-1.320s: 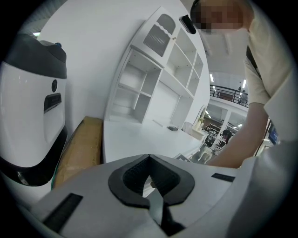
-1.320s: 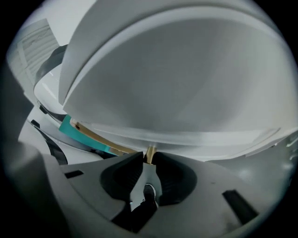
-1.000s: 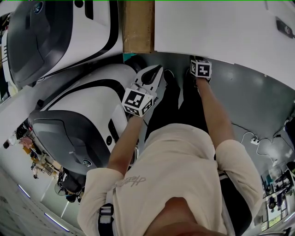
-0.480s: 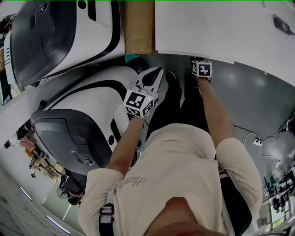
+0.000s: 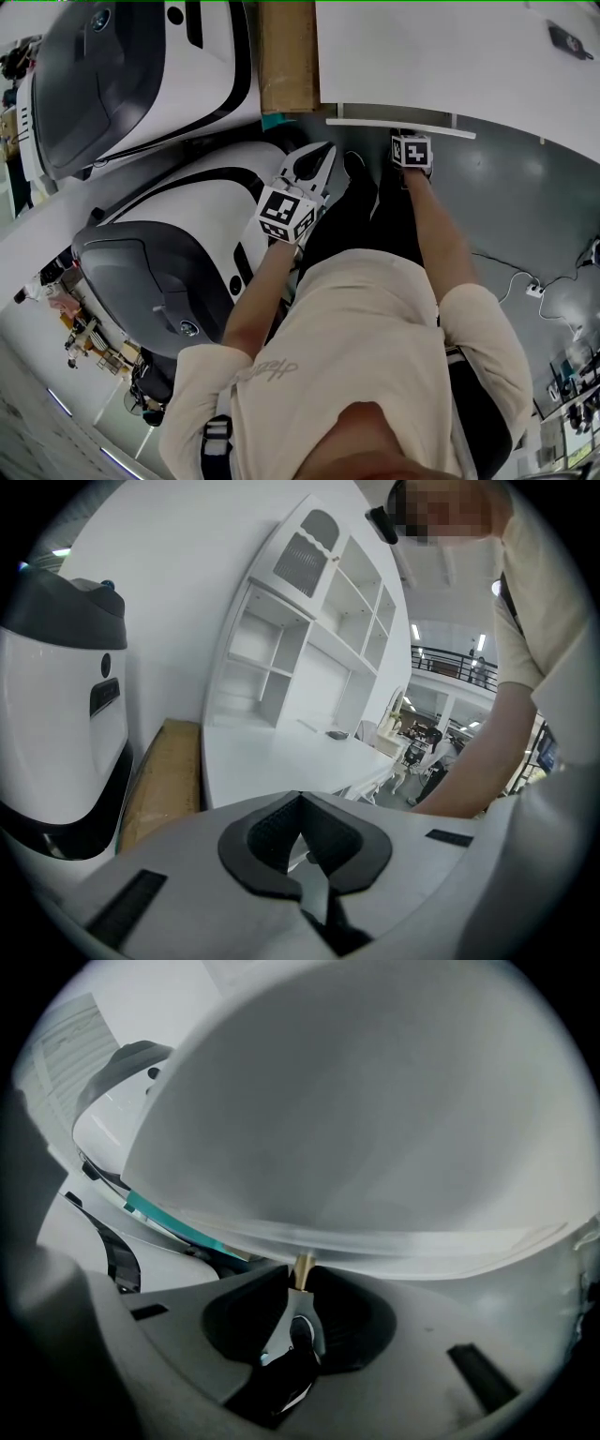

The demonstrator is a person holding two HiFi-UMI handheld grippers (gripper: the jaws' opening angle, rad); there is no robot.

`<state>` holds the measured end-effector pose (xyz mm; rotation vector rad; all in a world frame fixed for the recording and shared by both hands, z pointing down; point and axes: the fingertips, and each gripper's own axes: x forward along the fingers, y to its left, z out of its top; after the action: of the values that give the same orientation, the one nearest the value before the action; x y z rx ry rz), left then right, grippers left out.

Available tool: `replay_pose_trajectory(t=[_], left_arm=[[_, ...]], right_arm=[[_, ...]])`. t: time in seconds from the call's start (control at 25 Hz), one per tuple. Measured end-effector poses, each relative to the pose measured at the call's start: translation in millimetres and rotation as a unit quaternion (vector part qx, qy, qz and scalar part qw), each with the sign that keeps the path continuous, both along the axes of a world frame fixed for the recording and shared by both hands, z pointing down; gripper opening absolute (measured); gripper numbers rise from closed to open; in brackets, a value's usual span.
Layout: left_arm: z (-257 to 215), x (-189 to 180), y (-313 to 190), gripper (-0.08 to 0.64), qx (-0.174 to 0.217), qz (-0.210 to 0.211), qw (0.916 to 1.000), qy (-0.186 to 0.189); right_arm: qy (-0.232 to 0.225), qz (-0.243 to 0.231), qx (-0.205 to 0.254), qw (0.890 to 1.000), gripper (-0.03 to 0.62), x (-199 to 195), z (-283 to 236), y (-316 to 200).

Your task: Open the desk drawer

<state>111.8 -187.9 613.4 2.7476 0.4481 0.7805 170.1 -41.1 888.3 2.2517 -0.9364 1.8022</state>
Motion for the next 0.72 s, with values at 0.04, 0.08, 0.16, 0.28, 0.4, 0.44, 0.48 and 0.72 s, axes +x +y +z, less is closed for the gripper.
replay_pose_trajectory(t=[0.04,0.08,0.16,0.28,0.4,0.44,0.48,0.72], left_arm=[[-0.8,-1.1,0.8,0.000,0.001,0.004,1.0000,0.002],[-1.8,-2.1,1.3,0.000,0.003,0.006,1.0000,0.003],[-4.2,-5.5,1.7,0.000,0.006,0.009,0.9999,0.007],[-7.1,-12.8,-1.8,0.000,0.010,0.010,0.9998,0.011],[-8.8,-18.8,-5.7,0.000,0.013,0.011,0.9997,0.015],[-8.2,-20.6,-6.6,0.000,0.014,0.010,0.9997,0.016],[-6.9,-22.2,-7.5,0.000,0.015,0.009,0.9997,0.015],[1.7,-28.9,-4.5,0.000,0.006,0.007,0.9999,0.010]], right_arm=[[0.002,0.000,-0.002,1.000,0.089,-1.8,-0.5,1.0],[0.003,0.001,-0.003,1.000,0.089,-4.0,-1.4,2.2],[0.000,0.007,-0.001,1.000,0.089,-11.4,-2.9,5.5],[-0.002,0.008,0.001,1.000,0.089,-24.9,-3.3,10.4],[0.000,0.010,-0.001,1.000,0.089,-32.1,-4.2,14.3],[-0.001,0.011,0.000,1.000,0.089,-34.0,-4.3,15.0],[-0.002,0.012,0.000,1.000,0.089,-36.0,-4.3,15.2],[-0.009,0.009,-0.003,1.000,0.089,-53.2,-5.4,22.2]])
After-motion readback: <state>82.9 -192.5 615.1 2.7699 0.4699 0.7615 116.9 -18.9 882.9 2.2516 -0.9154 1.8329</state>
